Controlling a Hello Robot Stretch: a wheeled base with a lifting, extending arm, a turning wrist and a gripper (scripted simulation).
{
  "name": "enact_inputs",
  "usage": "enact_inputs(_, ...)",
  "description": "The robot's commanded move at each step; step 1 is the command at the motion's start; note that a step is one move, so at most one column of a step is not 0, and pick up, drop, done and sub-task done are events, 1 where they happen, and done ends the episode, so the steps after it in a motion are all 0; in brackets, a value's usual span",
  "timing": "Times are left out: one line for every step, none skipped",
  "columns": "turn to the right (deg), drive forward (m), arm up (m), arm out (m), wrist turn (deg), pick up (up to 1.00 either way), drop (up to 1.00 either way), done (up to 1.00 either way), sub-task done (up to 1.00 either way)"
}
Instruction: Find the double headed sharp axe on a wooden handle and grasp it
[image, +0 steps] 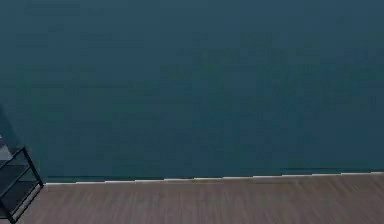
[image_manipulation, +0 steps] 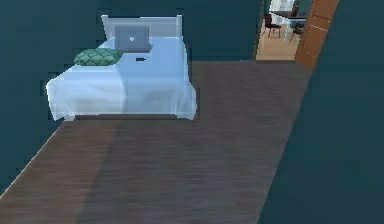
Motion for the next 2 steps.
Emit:
enact_inputs(0.0, 0.25, 0.0, 0.0, 0.0, 0.0, 0.0, 0.0, 0.0)
enact_inputs(45.0, 0.0, 0.0, 0.0, 0.0, 0.0, 0.0, 0.0, 0.0)
